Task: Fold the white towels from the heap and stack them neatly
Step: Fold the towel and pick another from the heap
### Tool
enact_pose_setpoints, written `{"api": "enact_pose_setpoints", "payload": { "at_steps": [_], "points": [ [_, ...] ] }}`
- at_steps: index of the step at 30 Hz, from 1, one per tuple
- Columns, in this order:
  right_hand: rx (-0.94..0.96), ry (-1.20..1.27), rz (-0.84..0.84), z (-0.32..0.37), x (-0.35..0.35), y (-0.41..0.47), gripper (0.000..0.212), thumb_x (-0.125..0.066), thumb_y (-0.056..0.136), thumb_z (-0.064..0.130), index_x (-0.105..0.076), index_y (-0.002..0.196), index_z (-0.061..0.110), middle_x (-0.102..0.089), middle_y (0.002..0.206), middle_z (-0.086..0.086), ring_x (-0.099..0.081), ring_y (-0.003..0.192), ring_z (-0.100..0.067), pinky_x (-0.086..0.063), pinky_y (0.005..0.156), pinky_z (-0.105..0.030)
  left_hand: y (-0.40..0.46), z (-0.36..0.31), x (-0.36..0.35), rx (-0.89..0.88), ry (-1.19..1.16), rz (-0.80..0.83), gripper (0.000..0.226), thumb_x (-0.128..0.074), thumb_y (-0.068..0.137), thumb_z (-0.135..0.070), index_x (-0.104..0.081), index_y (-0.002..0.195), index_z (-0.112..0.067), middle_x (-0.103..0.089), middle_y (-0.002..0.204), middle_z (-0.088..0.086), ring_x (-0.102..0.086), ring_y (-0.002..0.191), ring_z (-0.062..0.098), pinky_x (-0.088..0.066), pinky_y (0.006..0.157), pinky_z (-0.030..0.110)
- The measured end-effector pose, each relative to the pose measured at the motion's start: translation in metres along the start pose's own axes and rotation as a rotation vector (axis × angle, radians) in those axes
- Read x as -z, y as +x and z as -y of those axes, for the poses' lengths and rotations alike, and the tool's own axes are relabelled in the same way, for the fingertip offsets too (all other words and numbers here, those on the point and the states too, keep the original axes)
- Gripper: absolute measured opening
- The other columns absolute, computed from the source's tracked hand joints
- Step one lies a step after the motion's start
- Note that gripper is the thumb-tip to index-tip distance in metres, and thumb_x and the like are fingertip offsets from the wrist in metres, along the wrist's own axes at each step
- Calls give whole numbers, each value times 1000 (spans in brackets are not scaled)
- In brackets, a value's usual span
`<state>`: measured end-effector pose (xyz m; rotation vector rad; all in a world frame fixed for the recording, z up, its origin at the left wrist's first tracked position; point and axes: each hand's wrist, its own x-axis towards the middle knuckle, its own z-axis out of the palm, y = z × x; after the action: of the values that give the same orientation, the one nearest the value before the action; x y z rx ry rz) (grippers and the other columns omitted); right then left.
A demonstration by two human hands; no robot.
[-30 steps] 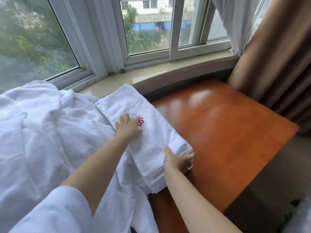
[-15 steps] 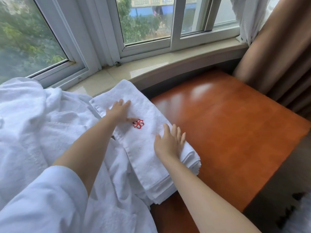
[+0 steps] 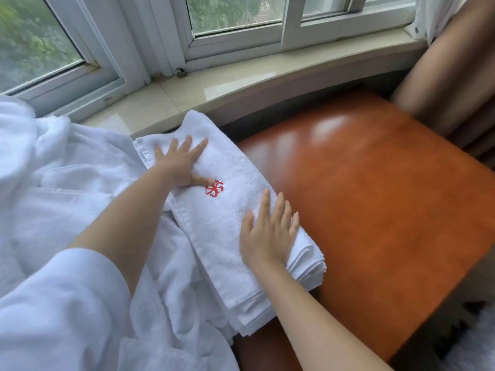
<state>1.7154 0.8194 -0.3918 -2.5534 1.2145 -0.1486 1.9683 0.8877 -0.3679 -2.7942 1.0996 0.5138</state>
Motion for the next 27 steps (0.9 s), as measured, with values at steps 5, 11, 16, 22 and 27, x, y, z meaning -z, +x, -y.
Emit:
{"api": "enact_pose_setpoints", "payload": {
  "at_steps": [5, 11, 16, 22, 27],
  "points": [
    [-18, -34, 94, 4, 16, -4, 61, -17, 101, 44, 5, 155, 25, 4, 163, -8, 4, 149, -24, 11, 118, -43, -32, -21, 11, 52, 3, 5, 107, -42, 64, -90, 5, 150, -46, 1, 162, 0, -4, 148, 31, -11, 109, 69],
    [-31, 45, 109, 25, 42, -34, 60, -31, 101, 39, -10, 155, 24, 3, 162, -10, 8, 149, -25, 11, 118, -43, -94, -12, 28, -47, 71, -75, 62, -37, 95, -60, -32, 148, -28, -35, 152, 1, -22, 143, 25, -20, 112, 57],
    [-31, 192, 133, 64, 64, -92, 58, -39, 100, 34, -20, 153, 21, -8, 162, -10, 1, 149, -25, 6, 119, -44, -167, 7, 45, -55, 101, -143, 42, -40, 101, -28, -42, 143, -28, -49, 143, 2, -40, 134, 25, -35, 106, 39],
    [-38, 291, 90, 111, 76, -171, 57, -43, 98, 31, -26, 150, 17, -23, 156, -9, -15, 146, -26, -11, 119, -44, -254, 34, 45, -113, 48, -282, 51, -39, 90, -6, -54, 133, -28, -51, 140, 0, -43, 130, 26, -33, 106, 40],
    [14, 376, 141, 143, 77, -213, 52, -44, 96, 28, -33, 145, 14, -38, 145, -10, -32, 135, -30, -30, 110, -42, -307, 60, 41, -98, 125, -373, 45, -44, 88, -7, -57, 128, -22, -53, 132, 2, -42, 127, 24, -31, 104, 40]
  ]
}}
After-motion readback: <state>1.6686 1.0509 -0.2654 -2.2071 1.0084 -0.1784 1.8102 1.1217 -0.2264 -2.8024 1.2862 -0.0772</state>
